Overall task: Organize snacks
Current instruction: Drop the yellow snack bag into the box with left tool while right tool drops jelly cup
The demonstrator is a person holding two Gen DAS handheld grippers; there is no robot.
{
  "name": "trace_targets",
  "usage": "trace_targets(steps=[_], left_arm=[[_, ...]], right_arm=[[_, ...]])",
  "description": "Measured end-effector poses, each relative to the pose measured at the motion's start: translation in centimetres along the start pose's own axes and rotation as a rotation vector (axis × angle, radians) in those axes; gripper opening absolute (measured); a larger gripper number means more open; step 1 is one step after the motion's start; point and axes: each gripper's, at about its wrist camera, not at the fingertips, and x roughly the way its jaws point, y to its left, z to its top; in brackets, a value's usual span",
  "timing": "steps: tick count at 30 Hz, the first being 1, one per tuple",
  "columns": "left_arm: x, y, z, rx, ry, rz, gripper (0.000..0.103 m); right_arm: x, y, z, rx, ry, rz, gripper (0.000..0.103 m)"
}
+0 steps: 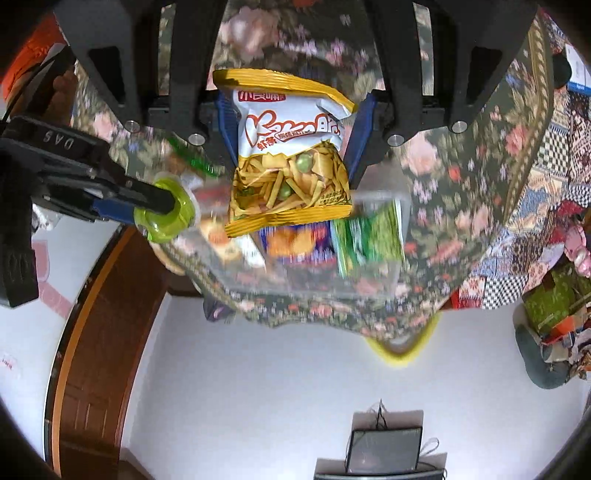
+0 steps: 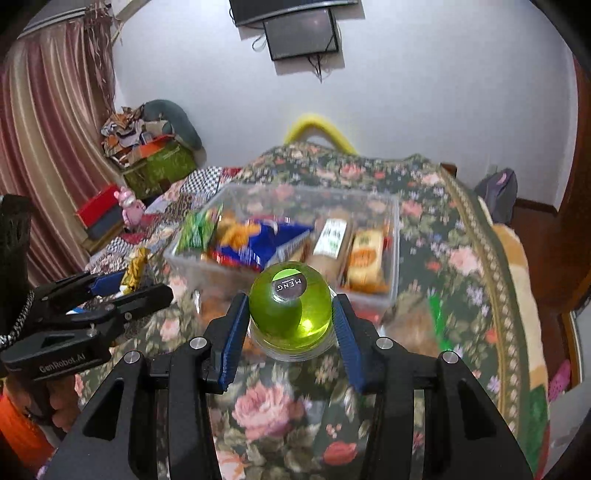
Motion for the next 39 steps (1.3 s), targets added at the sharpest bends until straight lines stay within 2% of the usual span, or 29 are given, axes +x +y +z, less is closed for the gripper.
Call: trace_targets(steps=[7,15,30,36,39], left_arm=[[0.7,-0.2,3.6,0.022,-0.051,0.011,0.052],[3.7,-0.5,6.7,0.016,-0.047,0.015,0.052],[12.2,-1.0,9.0,0.003,0.071,0.037,0.052],[14.2,-0.9,9.0,-0.004,0.106,0.054,0.052],[14.4,-1.0,9.1,0.000,0.113,0.061,0.056]], right_arm=[[-0.1,0.0,2.5,-0.019,-0.050,-0.019,0.043],[1.7,-1.1,4.9,-0.015,-0.063,-0.051,0.043],[7.1,-4.9,6.5,0.042,0.028,-0.096,0.043],[8.2,-5.7,6.3,0.051,0.050,-0.109,0.043],[8.5,-6.0,6.2,0.053,0.066,-0.097,0.043]])
